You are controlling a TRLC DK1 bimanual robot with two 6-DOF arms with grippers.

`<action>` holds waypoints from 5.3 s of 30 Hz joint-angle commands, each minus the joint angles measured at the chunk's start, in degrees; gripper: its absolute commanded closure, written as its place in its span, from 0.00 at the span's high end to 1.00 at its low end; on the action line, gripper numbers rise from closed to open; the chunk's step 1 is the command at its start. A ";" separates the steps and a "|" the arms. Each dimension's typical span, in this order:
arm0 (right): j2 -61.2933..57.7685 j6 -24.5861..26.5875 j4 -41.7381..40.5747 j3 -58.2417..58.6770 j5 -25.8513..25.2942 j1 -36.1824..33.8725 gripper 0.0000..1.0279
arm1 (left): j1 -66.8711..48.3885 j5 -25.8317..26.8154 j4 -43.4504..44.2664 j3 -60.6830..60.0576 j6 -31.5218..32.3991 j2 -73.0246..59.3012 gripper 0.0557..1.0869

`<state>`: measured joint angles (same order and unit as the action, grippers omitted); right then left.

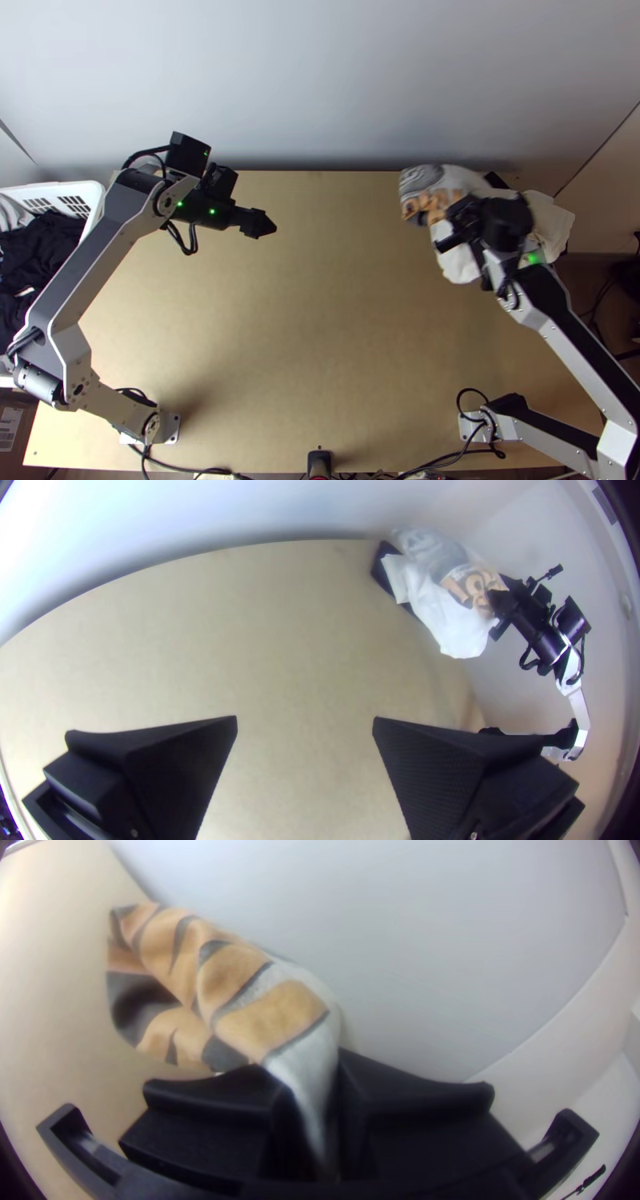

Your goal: Fold the t-shirt

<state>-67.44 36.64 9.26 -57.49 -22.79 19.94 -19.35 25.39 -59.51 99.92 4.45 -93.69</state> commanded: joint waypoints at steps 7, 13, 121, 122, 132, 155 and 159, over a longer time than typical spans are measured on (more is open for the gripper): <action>0.20 -0.52 1.99 -9.92 17.95 -32.07 0.03 | 1.60 -0.25 -0.08 -2.62 -0.14 1.76 0.96; -6.39 -0.26 1.11 -15.63 26.74 -44.73 0.03 | 1.78 -0.43 -0.08 -3.68 -0.40 1.93 0.96; -38.38 -17.57 -21.65 0.01 19.80 -32.78 0.96 | 11.18 -3.24 -2.28 -18.53 -3.57 16.87 0.96; -38.73 -17.57 -21.65 0.37 19.80 -33.13 0.96 | 11.09 -3.24 -2.19 -18.71 -3.39 17.05 0.96; -30.56 -18.98 -20.24 -1.74 20.76 -34.71 0.96 | 11.44 -6.31 0.88 -18.80 -3.22 19.07 0.96; 21.12 -26.71 -0.82 16.80 20.94 -14.23 0.96 | 10.39 -34.35 21.10 -41.74 -4.36 47.02 0.96; 32.28 -26.89 0.85 27.35 20.15 -14.76 0.96 | 11.97 -38.83 21.54 -51.23 -4.98 58.45 0.96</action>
<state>-52.77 10.61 6.81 -45.56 -1.50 2.68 -8.51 -6.09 -41.25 62.76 0.97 -51.16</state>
